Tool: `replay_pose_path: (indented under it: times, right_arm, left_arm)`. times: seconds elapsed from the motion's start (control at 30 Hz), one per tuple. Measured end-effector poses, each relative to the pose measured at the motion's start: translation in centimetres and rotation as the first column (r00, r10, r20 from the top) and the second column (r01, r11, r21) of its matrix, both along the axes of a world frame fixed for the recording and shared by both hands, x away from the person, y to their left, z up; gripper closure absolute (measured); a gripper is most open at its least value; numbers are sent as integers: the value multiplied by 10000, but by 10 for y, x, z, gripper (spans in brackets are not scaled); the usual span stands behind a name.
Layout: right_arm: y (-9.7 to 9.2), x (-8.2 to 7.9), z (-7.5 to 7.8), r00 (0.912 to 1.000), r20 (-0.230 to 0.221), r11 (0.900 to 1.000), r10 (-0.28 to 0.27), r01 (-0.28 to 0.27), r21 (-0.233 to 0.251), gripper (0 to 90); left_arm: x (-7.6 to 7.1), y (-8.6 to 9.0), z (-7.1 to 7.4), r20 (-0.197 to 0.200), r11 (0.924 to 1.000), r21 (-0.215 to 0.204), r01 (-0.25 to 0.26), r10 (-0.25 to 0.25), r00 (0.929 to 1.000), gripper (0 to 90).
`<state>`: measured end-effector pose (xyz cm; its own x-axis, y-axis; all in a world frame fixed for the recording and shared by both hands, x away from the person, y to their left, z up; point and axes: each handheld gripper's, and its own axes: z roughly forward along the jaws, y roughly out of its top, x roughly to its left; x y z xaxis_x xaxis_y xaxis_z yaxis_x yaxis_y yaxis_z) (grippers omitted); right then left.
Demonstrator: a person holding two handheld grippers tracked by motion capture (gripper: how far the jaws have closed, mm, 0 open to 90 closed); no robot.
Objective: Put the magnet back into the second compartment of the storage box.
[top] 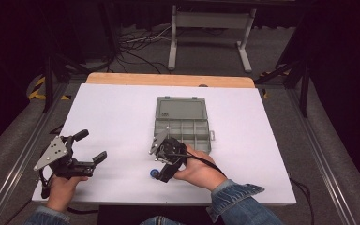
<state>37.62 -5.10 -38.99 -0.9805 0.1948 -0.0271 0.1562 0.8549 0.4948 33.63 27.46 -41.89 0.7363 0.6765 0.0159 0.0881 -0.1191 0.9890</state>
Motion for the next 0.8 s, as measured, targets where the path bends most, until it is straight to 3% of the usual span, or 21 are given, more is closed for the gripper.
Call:
replay_pose_path:
  times: [0.33, 0.8]
  right_arm:
    - [12, 1, -21, 9987, -454, 9984, 221, -244, -514, 192]
    - [21, 0, -36, 9983, -474, 9952, 328, -371, -910, 255]
  left_arm:
    - [0, 1, 0, 9, 10000, -23, -18, 18, 10000, 2]
    - [0, 1, 0, 16, 10000, 21, -5, 4, 10000, 2]
